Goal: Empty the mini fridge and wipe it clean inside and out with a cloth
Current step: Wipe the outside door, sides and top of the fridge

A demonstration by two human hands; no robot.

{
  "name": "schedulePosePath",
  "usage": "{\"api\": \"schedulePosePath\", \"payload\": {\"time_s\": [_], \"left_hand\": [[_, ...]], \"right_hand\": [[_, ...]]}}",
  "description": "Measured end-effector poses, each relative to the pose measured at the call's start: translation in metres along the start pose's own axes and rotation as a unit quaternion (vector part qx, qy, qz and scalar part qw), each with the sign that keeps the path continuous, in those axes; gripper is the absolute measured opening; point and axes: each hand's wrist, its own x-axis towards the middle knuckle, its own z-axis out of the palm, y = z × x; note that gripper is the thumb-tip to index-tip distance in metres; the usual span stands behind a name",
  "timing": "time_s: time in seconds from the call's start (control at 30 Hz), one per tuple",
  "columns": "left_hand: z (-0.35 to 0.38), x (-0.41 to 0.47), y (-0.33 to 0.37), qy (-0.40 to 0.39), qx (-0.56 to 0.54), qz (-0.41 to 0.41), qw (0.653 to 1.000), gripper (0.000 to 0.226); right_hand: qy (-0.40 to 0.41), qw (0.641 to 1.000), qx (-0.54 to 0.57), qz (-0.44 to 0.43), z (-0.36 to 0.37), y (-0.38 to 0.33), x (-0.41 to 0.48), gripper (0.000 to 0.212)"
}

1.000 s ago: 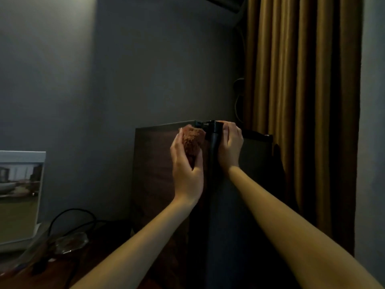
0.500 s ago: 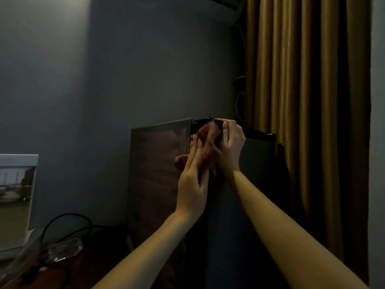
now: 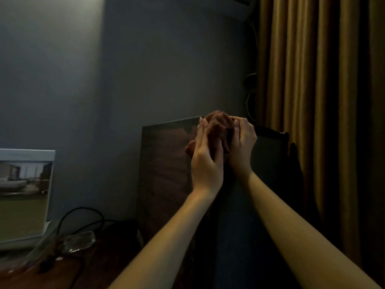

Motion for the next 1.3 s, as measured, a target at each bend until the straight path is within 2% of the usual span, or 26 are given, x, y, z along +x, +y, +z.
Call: {"api": "schedulePosePath", "payload": {"time_s": [0.1, 0.23, 0.37, 0.5, 0.6, 0.73, 0.87, 0.93, 1.0, 1.2, 1.3], "left_hand": [[-0.002, -0.04, -0.008, 0.028, 0.044, -0.005, 0.999, 0.055], [-0.008, -0.083, -0.021, -0.025, 0.071, -0.005, 0.997, 0.061], [0.0, -0.042, -0.014, -0.031, 0.083, 0.063, 0.994, 0.062], [0.007, 0.0, -0.008, 0.015, 0.043, 0.035, 0.998, 0.056], [0.007, -0.016, -0.014, 0.02, 0.044, 0.036, 0.998, 0.054], [-0.002, -0.062, -0.035, -0.009, 0.094, 0.067, 0.993, 0.056], [-0.015, -0.137, -0.055, -0.075, 0.12, 0.038, 0.989, 0.067], [-0.023, -0.174, -0.06, -0.1, 0.121, 0.005, 0.988, 0.08], [-0.029, -0.188, -0.059, -0.121, 0.13, -0.01, 0.984, 0.082], [-0.022, -0.102, -0.041, -0.126, 0.176, 0.031, 0.976, 0.069], [-0.021, -0.089, -0.041, -0.129, 0.184, 0.055, 0.973, 0.069]], "right_hand": [[0.001, 1.0, 0.004, 0.014, 0.0, 0.0, 0.0, 0.027], [0.005, 1.0, -0.004, 0.011, -0.001, -0.002, 0.0, 0.023], [-0.001, 1.0, 0.002, 0.009, -0.001, 0.0, 0.001, 0.03], [0.007, 1.0, 0.004, -0.024, 0.002, 0.008, 0.002, 0.034], [0.001, 1.0, 0.007, -0.015, 0.002, 0.009, 0.001, 0.031], [-0.003, 0.999, 0.033, -0.044, -0.002, 0.007, -0.01, 0.034], [-0.036, 0.998, 0.047, -0.012, -0.009, 0.012, -0.054, 0.046], [-0.048, 0.998, 0.041, -0.005, -0.013, 0.015, -0.073, 0.047], [-0.048, 0.998, 0.029, -0.008, -0.015, 0.017, -0.079, 0.047], [-0.069, 0.997, 0.037, -0.005, -0.019, 0.021, -0.079, 0.049], [-0.1, 0.994, 0.035, -0.027, -0.025, 0.027, -0.081, 0.05]]}}
